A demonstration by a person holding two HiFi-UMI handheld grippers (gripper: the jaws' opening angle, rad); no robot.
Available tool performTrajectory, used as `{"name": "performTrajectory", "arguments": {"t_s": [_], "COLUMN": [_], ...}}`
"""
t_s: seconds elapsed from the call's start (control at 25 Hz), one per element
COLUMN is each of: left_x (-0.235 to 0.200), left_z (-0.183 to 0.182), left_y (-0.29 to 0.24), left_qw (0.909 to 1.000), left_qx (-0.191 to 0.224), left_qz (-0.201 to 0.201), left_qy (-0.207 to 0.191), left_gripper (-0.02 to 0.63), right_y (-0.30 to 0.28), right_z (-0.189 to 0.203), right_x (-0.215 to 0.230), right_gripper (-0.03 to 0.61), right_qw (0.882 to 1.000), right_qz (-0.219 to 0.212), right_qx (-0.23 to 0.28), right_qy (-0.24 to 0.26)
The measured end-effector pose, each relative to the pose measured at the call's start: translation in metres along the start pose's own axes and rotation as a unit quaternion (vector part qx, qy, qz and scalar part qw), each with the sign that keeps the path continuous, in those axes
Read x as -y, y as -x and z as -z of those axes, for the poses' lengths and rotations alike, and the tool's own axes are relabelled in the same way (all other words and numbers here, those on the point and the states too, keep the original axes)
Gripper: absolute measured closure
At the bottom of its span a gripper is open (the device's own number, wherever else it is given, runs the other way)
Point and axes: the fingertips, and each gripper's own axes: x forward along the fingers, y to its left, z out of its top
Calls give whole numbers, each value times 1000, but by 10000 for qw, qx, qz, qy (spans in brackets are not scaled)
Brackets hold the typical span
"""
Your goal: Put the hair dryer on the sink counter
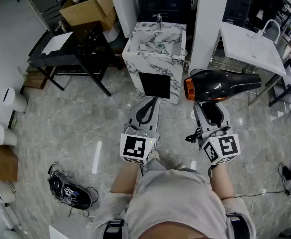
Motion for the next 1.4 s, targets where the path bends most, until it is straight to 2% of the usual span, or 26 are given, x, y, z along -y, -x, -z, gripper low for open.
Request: {"name": "performTrajectory", "arguments": {"t_s": [0.8, 1.2, 1.4], "left_x": [-28, -84, -110], "left_z": [3, 8, 12], "left_y": [-20, -43, -54], "left_qw": [9998, 9993, 9979], "left_qx": [60, 163, 269], "left_qz": [153, 328, 579], "left_qy": [73, 3, -46], "left_gripper": [601, 601, 601], "right_y": [-34, -85, -114], "right_z": [7, 20, 27], "right_x": [-8, -21, -31], "right_gripper": [390, 390, 390], "right_qw": [9999, 9990, 9982], "right_qz": [102, 406, 577], "right_qx": [-53, -89, -19], "right_qy": [-19, -160, -168]}}
